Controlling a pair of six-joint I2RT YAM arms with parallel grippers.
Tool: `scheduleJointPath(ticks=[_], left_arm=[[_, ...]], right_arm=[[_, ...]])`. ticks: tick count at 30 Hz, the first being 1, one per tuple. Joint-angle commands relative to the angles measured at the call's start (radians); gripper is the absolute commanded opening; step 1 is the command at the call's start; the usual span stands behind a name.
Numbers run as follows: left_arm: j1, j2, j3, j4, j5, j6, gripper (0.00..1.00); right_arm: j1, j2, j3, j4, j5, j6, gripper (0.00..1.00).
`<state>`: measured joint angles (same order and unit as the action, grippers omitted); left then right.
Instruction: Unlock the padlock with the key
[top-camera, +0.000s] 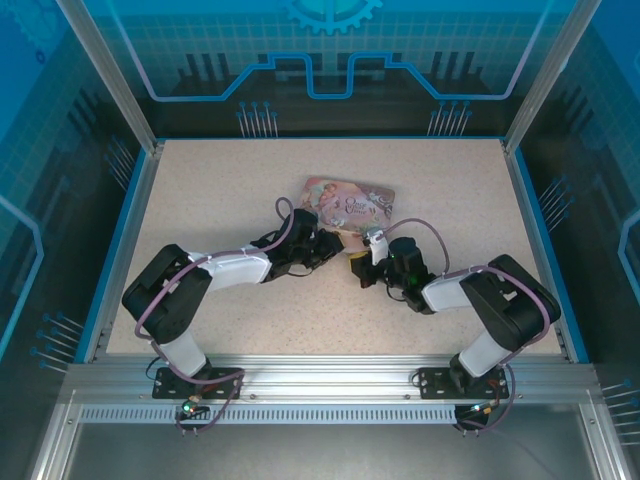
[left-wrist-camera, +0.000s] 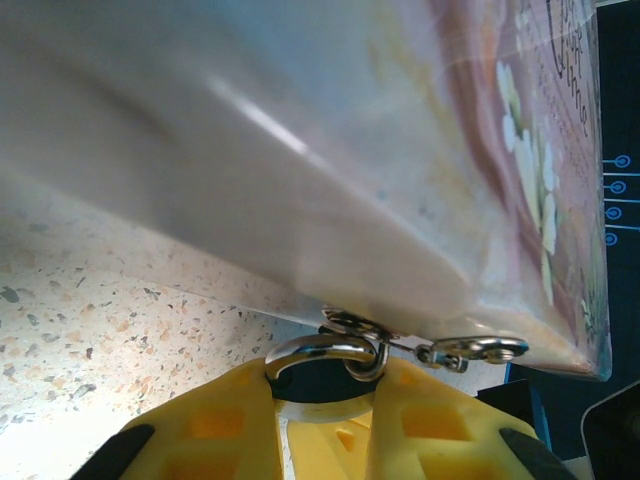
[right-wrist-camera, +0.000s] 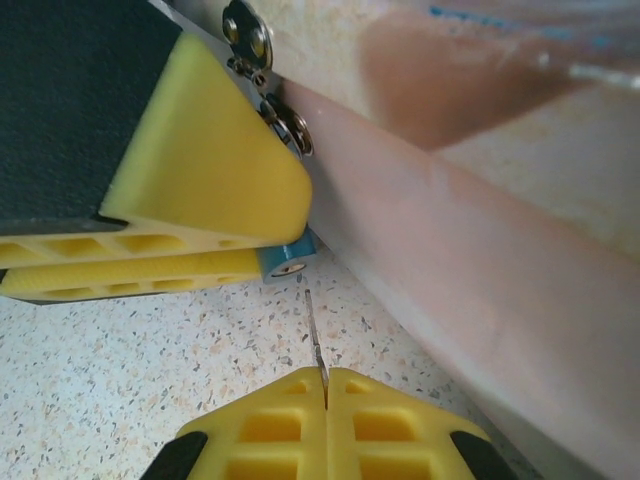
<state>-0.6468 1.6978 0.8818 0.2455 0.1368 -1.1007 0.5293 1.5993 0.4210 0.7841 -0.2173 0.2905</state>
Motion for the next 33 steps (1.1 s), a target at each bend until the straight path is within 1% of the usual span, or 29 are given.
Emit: scheduleJointPath(ticks=[1,10,21,33], left_arm=[[0.003,-0.032,-0.003,0.052,0.041,-0.016,0.11],[0.003,-0.029,-0.006,0.045,0.037,-0.006,0.11],[0.004,-0.030,-0.005,0.044,0.038,-0.005,0.11],[0.009,-0.032,-0.002,0.046,0.036,-0.005,0.11]], right_arm=[[0.004,-0.006,0.017,0.033,0.001,0.007,0.00],[0.004,-0.057,0.001,0.006,0.003,-0.005,0.00],[0.005,-0.047,0.015,0.011,-0.006,-0.004,0.00],[0.004,-0.048,-0.024,0.007,0.009,-0.008,0.00]])
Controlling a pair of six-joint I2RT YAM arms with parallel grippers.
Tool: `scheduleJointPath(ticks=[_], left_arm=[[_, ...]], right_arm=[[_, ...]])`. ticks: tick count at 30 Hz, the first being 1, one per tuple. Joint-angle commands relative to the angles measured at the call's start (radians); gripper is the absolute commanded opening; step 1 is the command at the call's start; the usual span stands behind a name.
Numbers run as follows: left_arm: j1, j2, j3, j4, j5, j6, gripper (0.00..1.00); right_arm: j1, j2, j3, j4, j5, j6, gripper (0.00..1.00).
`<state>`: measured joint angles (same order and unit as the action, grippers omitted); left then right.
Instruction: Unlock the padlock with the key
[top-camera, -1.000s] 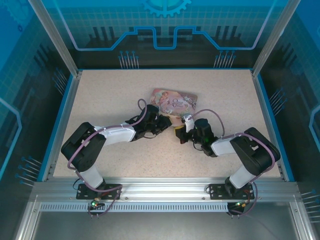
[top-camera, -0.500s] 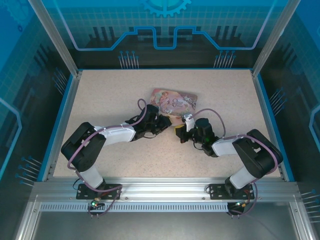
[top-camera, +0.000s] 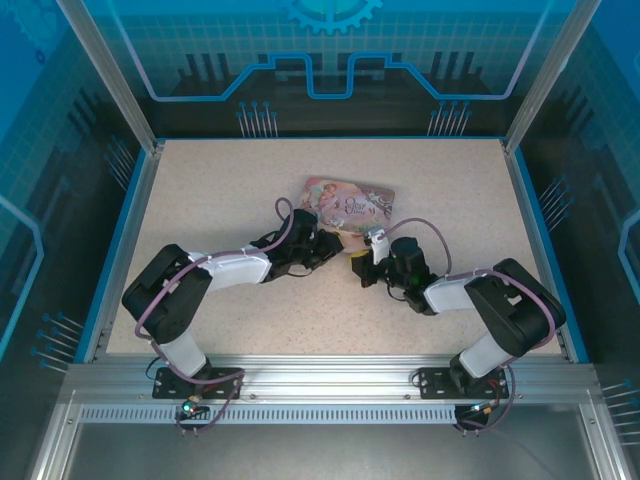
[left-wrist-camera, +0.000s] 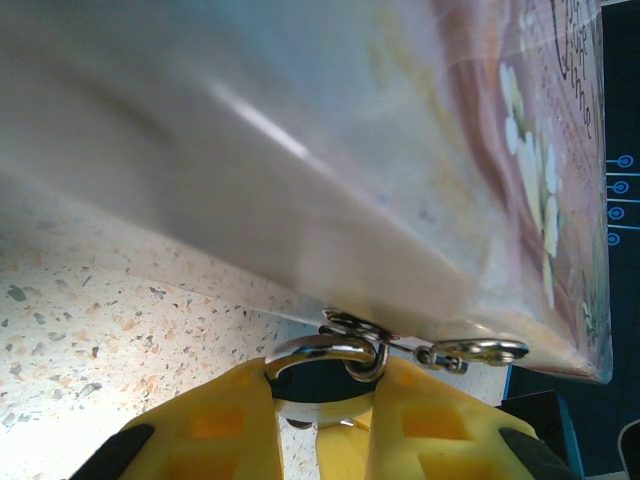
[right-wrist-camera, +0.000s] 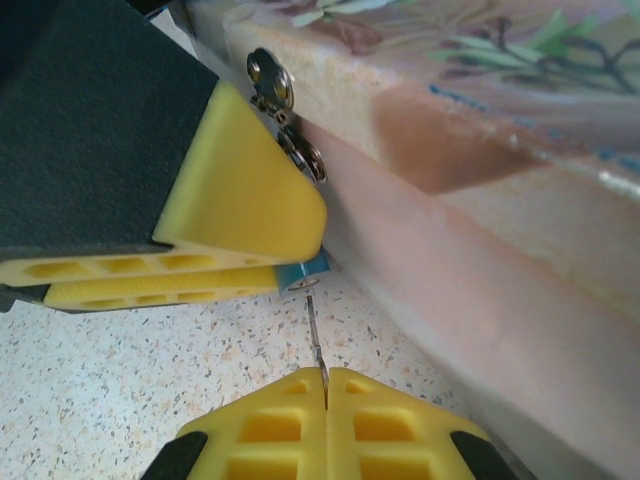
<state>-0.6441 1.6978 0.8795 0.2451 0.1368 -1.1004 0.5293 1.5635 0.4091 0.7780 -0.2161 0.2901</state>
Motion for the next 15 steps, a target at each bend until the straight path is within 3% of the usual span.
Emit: scheduleJointPath(ticks=[1,15], left_arm=[[0.007,-0.032,0.000,0.045,0.035,-0.006,0.11],[0.008,-0.029,-0.004,0.048,0.039,-0.010,0.10]], right_arm=[[0.004,-0.014,-0.011,0.012,0.006,-0.008,0.00],[0.004,-0.018,-0.005,0.047,-0.006,0.007,0.00]])
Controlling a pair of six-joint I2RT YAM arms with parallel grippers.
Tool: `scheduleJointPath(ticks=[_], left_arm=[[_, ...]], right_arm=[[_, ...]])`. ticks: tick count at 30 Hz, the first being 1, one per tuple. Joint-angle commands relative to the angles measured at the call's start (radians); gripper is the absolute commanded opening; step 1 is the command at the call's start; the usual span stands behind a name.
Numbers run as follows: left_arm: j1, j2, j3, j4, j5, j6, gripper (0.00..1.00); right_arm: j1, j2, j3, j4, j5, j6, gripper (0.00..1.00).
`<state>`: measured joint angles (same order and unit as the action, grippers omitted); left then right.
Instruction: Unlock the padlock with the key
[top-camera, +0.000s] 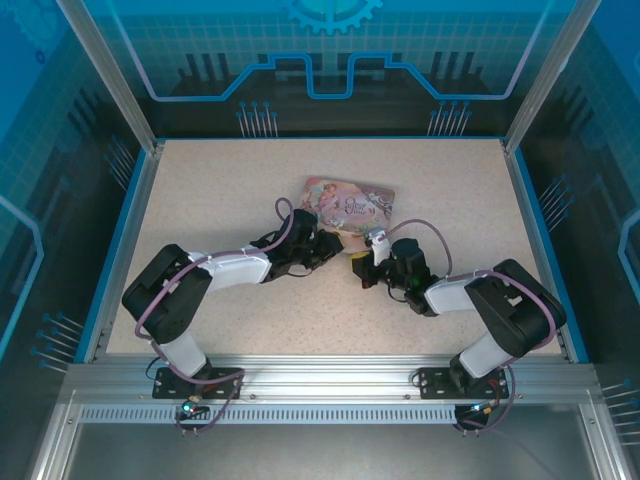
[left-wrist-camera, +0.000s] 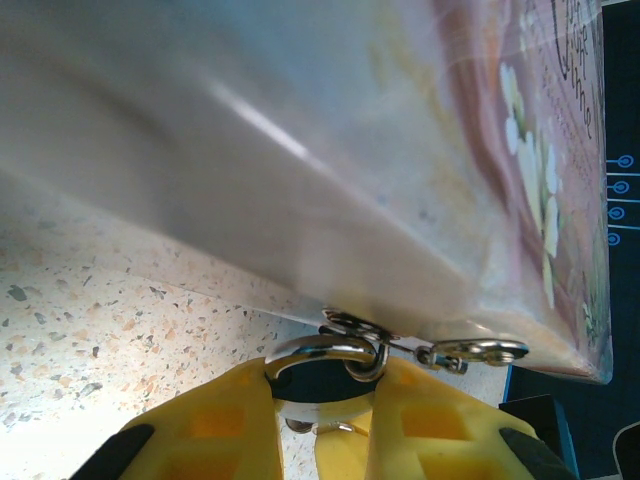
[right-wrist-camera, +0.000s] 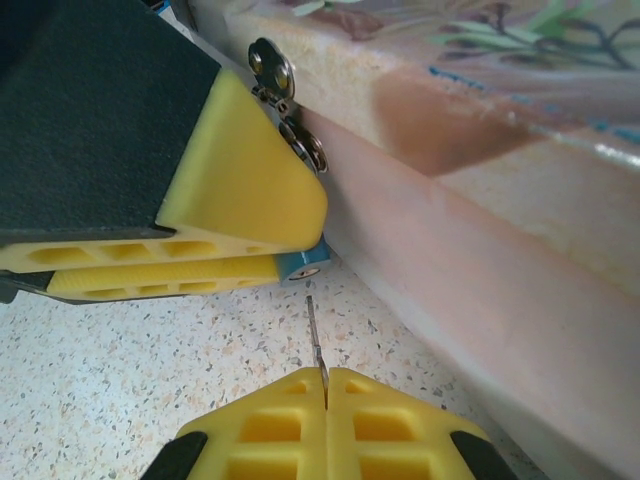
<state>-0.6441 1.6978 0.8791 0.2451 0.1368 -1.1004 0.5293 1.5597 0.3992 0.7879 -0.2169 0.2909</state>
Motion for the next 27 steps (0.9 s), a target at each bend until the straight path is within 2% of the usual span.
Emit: scheduleJointPath(ticks=[1,27], left_arm=[[0.008,-0.029,-0.004,0.048,0.038,-0.010,0.11],[0.007,-0.028,-0.008,0.083,0.053,-0.038,0.11]], right_arm=[[0.004,-0.013,0.008,0.038,-0.006,0.008,0.00],[0.006,0.069,0.063,0.114,-0.029,0.051,0.00]])
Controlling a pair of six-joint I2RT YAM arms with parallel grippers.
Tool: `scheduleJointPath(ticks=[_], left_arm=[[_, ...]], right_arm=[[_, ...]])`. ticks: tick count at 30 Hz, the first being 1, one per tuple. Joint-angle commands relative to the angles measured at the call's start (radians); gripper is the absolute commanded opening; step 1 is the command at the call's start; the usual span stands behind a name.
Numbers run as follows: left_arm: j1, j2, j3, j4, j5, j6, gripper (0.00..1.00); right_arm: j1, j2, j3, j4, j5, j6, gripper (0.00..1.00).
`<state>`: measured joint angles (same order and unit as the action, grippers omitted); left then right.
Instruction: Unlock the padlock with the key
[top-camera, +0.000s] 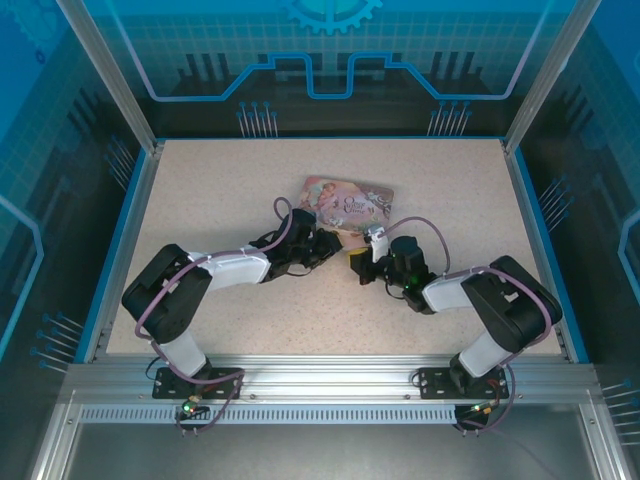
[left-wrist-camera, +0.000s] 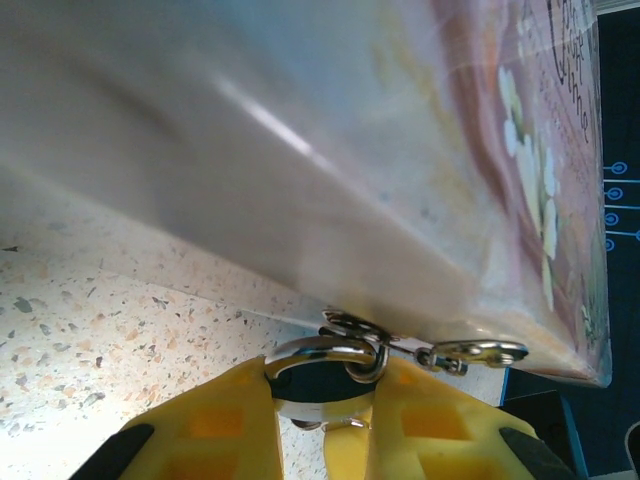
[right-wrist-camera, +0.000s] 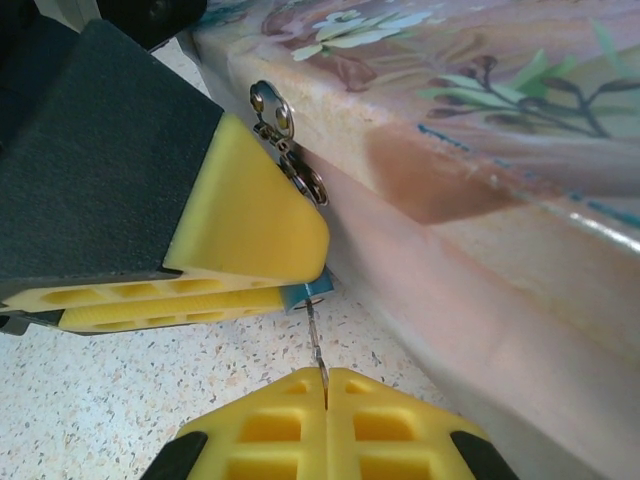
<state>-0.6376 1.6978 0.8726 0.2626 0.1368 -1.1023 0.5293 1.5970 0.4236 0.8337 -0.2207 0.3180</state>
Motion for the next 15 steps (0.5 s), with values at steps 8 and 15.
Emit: scheduleJointPath(ticks=[8,15], left_arm=[[0.000,-0.057,-0.001,0.064,0.064,-0.044,0.10],[0.001,-0.083,-0.010,0.030,0.079,-0.031,0.10]], right_arm=[[0.005,0.061,0.035,0.119,-0.038,0.025,0.00],[-0.021,0.041,0.043,0.115,-0.066,-0.003,0.00]])
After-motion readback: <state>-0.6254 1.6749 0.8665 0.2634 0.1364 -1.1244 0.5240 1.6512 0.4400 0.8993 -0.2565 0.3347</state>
